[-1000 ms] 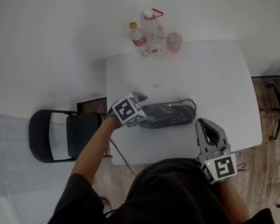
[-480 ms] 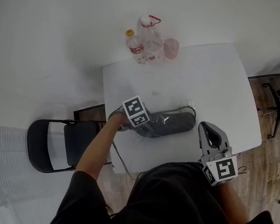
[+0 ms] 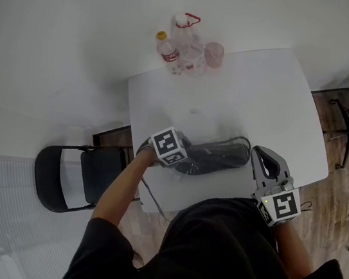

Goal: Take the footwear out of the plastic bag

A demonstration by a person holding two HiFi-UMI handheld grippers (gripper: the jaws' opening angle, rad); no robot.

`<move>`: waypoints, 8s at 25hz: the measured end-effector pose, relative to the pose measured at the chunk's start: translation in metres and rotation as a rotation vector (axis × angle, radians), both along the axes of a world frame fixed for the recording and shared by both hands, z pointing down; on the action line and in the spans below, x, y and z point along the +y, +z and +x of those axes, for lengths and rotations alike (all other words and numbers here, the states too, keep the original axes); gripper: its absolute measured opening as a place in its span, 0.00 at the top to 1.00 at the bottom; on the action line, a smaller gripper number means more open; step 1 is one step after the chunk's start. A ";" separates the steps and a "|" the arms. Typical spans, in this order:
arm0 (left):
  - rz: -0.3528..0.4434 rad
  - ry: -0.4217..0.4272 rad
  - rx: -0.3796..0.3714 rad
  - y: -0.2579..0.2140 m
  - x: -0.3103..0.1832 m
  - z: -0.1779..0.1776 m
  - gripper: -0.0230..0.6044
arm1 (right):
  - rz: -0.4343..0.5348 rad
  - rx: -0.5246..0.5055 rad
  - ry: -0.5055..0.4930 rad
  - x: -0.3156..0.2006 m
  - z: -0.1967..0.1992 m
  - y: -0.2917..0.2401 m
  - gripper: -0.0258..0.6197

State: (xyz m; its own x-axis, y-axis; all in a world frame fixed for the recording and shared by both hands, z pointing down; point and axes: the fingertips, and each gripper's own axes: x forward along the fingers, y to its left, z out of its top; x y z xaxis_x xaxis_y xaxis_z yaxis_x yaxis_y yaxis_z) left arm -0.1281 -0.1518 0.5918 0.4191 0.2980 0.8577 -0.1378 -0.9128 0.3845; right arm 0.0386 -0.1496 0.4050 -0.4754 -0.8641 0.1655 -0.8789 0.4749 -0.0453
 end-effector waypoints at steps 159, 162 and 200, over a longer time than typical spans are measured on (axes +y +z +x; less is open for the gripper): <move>0.635 0.061 0.329 -0.123 -0.006 0.018 0.74 | 0.023 0.712 -0.943 0.021 -0.039 -0.085 0.83; 0.640 0.061 0.320 -0.119 -0.006 0.014 0.75 | 0.026 0.712 -0.941 0.021 -0.038 -0.086 0.83; 0.673 -0.012 0.285 -0.110 -0.012 -0.008 0.92 | 0.044 0.691 -0.950 0.021 -0.026 -0.094 0.83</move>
State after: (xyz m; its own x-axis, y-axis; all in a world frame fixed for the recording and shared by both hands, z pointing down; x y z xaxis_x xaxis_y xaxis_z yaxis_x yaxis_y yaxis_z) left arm -0.1362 -0.1635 0.4814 0.6531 -0.2611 0.7108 -0.1277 -0.9632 -0.2365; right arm 0.0129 -0.1290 0.3113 -0.7528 -0.2222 0.6197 -0.0019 0.9421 0.3354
